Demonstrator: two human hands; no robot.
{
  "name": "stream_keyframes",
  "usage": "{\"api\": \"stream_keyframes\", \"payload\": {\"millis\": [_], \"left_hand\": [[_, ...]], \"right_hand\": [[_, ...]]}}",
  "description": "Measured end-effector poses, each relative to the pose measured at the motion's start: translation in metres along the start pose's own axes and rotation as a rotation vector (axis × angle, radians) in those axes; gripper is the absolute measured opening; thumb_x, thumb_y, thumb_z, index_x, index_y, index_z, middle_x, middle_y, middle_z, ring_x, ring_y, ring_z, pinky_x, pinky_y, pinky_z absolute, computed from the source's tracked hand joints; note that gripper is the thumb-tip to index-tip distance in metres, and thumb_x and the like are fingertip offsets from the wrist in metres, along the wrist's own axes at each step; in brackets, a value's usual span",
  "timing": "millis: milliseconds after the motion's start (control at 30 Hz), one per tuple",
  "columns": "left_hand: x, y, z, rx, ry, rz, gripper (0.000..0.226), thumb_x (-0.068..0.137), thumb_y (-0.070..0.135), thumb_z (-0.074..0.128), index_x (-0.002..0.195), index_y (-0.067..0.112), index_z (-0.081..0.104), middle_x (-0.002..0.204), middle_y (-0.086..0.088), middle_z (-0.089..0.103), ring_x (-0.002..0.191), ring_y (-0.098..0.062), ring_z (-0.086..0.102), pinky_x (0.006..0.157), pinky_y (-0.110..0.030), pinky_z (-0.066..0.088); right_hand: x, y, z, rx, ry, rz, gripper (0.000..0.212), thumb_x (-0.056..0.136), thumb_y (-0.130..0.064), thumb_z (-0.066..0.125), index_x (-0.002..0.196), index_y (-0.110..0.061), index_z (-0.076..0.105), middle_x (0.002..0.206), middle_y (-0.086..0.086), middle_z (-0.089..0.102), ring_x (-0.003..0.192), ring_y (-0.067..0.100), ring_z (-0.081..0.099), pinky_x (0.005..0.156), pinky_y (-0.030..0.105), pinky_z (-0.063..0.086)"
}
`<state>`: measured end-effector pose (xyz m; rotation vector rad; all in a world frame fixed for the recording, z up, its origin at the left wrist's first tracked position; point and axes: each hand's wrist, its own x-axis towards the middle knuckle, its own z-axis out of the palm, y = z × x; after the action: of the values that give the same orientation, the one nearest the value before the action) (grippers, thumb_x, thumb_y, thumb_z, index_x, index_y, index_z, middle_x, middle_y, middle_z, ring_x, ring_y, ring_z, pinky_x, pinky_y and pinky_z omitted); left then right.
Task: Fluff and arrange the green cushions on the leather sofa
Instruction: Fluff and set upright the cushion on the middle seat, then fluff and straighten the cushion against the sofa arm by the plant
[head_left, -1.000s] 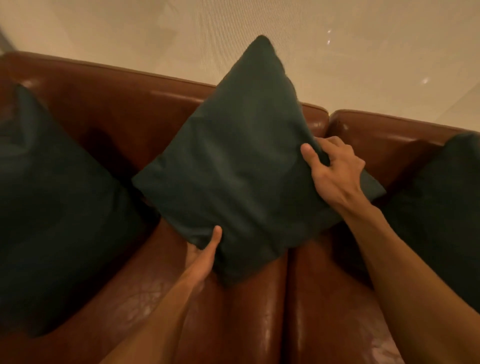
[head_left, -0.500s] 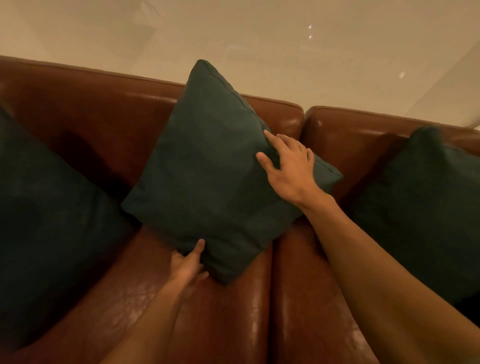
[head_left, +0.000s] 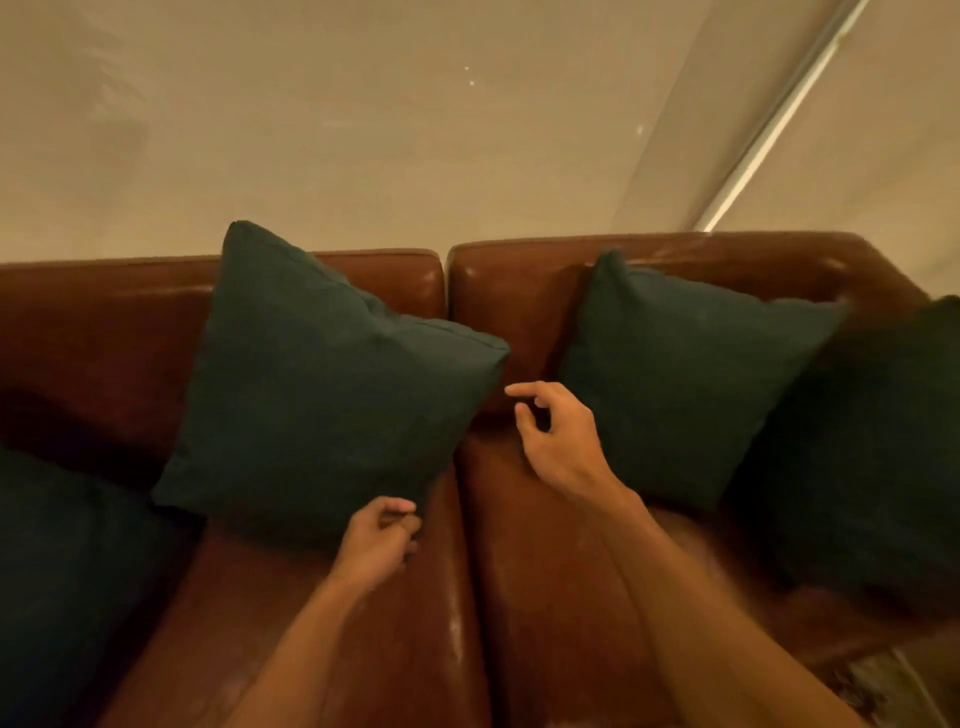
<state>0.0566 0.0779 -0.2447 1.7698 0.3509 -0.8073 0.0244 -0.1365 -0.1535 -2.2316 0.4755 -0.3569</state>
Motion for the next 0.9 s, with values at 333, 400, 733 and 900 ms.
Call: {"api": "stream_keyframes", "payload": {"millis": [333, 400, 733, 900], "left_hand": [[-0.096, 0.075, 0.079, 0.349, -0.272, 0.468, 0.009, 0.085, 0.018, 0.067, 0.083, 0.027, 0.066, 0.075, 0.004, 0.069, 0.071, -0.021, 0.067, 0.066, -0.037, 0.051], [-0.111, 0.086, 0.095, 0.397, -0.315, 0.509, 0.011, 0.085, 0.017, 0.067, 0.082, 0.027, 0.066, 0.074, 0.006, 0.069, 0.072, -0.019, 0.067, 0.067, -0.034, 0.051], [-0.159, 0.124, 0.189, 0.526, -0.428, 0.662, 0.011, 0.086, 0.012, 0.066, 0.087, 0.023, 0.067, 0.082, 0.004, 0.069, 0.06, -0.009, 0.056, 0.06, -0.024, 0.046], [-0.17, 0.136, 0.263, 0.543, -0.407, 0.669, 0.011, 0.086, 0.012, 0.066, 0.092, 0.021, 0.067, 0.09, 0.001, 0.07, 0.073, -0.012, 0.062, 0.068, -0.024, 0.049]], "right_hand": [[-0.099, 0.009, -0.114, 0.115, 0.327, 0.326, 0.02, 0.095, -0.01, 0.057, 0.104, -0.021, 0.071, 0.104, -0.001, 0.067, 0.085, 0.012, 0.06, 0.067, 0.006, 0.042], [-0.119, 0.013, -0.133, 0.127, 0.382, 0.374, 0.02, 0.095, -0.01, 0.058, 0.102, -0.023, 0.071, 0.103, 0.001, 0.068, 0.083, 0.013, 0.062, 0.063, 0.01, 0.045], [-0.175, 0.065, -0.219, 0.149, 0.476, 0.542, 0.019, 0.096, -0.015, 0.057, 0.103, -0.027, 0.07, 0.103, -0.006, 0.069, 0.087, 0.008, 0.063, 0.059, 0.01, 0.046], [-0.164, 0.11, -0.265, 0.163, 0.432, 0.532, 0.02, 0.096, -0.014, 0.056, 0.1, -0.029, 0.069, 0.1, -0.005, 0.068, 0.083, 0.009, 0.062, 0.056, 0.01, 0.045]]}}
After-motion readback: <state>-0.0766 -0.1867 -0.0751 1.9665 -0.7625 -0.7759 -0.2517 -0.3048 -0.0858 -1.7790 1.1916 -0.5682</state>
